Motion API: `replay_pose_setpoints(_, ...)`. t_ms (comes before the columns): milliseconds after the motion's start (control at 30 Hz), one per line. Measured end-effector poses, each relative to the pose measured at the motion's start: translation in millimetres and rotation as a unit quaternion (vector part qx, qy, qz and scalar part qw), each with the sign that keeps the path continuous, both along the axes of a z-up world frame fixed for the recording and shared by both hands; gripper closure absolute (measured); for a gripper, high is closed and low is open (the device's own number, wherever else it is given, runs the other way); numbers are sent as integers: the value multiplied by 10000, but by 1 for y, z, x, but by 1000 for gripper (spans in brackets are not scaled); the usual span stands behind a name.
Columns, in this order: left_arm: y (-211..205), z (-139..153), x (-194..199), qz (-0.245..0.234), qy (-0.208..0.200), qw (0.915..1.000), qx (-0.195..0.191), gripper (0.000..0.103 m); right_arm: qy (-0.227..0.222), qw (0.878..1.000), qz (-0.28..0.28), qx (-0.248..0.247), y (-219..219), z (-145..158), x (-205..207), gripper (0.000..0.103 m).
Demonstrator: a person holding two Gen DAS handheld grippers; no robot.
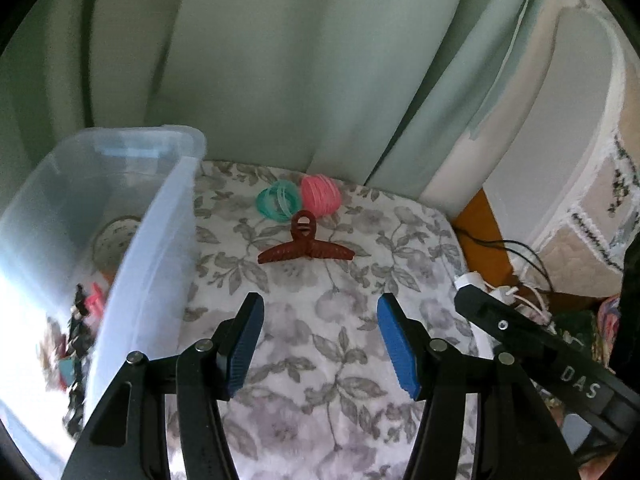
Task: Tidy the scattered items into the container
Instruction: 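Withdraw both grippers from the box toward the claw clip and hair ties, then grasp the red claw clip with the left gripper while the right gripper grasps the pink and teal hair ties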
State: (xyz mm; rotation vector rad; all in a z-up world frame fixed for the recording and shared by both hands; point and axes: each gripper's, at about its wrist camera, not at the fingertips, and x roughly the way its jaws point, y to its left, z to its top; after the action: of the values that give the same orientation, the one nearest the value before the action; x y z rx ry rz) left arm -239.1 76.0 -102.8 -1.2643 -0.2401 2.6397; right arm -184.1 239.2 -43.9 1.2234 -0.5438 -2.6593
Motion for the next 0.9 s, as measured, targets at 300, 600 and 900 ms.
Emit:
replay_pose_setpoints(300, 13, -14, -51, -41, -355, 9994, -10, 43, -247, 9996, 64, 144, 5, -30, -53, 56)
replay_pose_setpoints(600, 33, -79, -152, 194, -657, 9976, 27, 43, -441, 9989, 0, 158, 18, -59, -103, 56)
replay_pose_setpoints(900, 52, -116, -196, 321, -836, 9958, -170, 43, -394, 9988, 226, 168, 9, -69, -156, 51)
